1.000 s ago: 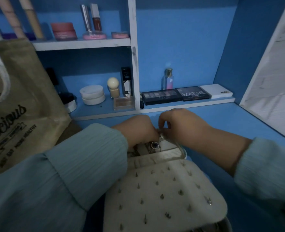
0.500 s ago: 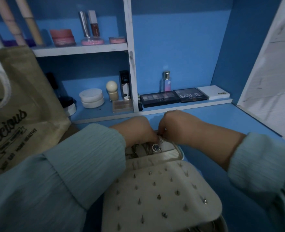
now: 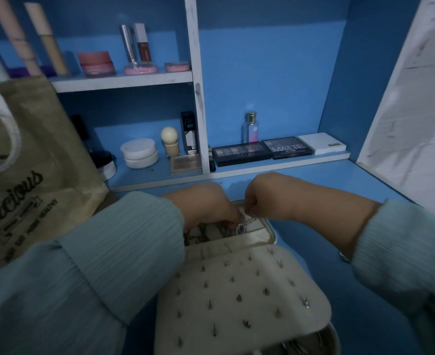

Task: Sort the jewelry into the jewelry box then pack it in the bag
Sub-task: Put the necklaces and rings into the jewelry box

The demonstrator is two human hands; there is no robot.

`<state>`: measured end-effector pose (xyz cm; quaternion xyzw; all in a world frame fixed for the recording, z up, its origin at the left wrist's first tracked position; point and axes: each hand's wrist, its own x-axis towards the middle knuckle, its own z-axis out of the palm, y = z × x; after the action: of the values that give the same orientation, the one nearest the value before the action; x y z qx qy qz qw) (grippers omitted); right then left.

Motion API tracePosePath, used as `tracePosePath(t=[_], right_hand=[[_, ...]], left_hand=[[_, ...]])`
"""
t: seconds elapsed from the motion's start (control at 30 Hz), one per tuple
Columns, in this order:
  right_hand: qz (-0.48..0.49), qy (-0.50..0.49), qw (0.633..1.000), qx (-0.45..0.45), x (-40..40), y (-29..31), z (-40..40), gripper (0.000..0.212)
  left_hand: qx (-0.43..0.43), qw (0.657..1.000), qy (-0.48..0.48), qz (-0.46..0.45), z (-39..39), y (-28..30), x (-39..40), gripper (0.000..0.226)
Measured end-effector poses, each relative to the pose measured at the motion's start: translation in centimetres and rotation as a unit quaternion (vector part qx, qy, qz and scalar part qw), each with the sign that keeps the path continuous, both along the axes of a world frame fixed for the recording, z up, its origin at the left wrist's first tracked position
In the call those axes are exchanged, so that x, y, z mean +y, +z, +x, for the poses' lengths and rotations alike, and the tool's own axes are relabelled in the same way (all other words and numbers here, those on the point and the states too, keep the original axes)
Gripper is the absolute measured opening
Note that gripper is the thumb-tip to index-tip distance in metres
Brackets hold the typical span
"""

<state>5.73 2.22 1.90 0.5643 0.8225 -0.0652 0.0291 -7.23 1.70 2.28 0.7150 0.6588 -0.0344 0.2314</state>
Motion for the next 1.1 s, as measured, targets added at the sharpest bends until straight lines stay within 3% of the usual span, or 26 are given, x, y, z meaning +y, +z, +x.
tracePosePath(t=[0.33,0.67,0.97,1.1], right_hand=[[-0.014,0.07,0.994,0.088,-2.3,0.8,1.0,0.019],[-0.011,0.061,0.996,0.067,-2.6,0.4,0.9,0.02],[-0.06,0.096,0.993,0.032,-2.9,0.8,1.2,0.026],[-0.071,0.102,0.992,0.009,-3.2,0.8,1.3,0.025]], left_hand=[[0.034,0.996,-0.086,0.006,-0.5,1.0,-2.3,0.03],[-0.052,0.993,-0.084,0.065,-0.4,0.0,-2.7,0.018],[0.044,0.993,-0.109,-0.001,-0.1,0.7,-3.0,0.034],[0.037,0.992,-0.116,-0.014,-0.6,1.1,-3.7,0.031]])
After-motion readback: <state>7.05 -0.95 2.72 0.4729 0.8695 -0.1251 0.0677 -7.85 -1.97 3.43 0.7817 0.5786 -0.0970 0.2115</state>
